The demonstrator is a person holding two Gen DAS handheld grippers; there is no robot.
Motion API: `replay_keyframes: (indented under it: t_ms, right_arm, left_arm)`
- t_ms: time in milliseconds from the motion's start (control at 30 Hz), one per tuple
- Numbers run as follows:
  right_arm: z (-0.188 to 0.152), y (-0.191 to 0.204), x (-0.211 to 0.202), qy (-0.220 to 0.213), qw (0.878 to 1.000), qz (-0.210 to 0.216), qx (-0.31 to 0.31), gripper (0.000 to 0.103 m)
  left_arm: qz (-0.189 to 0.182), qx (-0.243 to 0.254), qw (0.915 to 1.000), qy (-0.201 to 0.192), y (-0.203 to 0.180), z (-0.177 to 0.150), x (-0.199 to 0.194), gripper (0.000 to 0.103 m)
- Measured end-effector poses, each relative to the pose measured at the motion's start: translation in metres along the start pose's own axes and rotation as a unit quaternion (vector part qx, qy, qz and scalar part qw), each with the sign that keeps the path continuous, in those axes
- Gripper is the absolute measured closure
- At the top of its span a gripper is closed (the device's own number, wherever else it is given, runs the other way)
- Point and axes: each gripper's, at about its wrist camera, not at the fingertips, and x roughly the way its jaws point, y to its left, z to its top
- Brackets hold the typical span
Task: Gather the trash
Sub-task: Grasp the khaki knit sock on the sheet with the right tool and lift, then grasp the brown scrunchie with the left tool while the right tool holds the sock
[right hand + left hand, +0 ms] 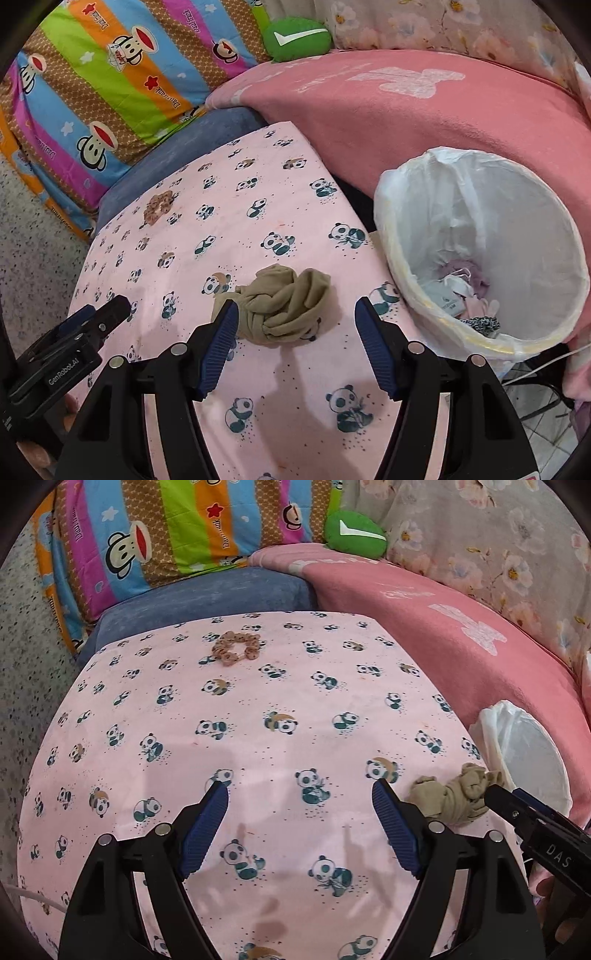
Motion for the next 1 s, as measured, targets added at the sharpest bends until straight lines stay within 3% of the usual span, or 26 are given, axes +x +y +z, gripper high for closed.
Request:
replay_keyframes:
  t_ms: [367,567,633,1000]
  right_arm:
    - [-0.004,0.036,0.046,0.026,1.0,0.003,-0.015,0.036]
    - [0.006,0.056,0.059,0.027,0.998,0.023,-0.051,0.058]
    - [0.012,0.067,0.059,0.02,0.998,0.032,-0.056,0.065]
    - [0.06,0.117,0.063,-0.022,0.994,0.077,-0.073,0.066]
  left_arm:
    - [0.012,-0.03,0.9995,0.004,0.035,0.001,0.01,0.027]
    - [0.018,-0.036,0.9992,-0.006,0.05,0.013,0.012,0.026]
    - [0.024,-0.04,0.9988,-0.013,0.055,0.021,0.013,0.02]
    - [0.049,-0.053,0.996,-0.052,0.078,0.078,0.039,0.014]
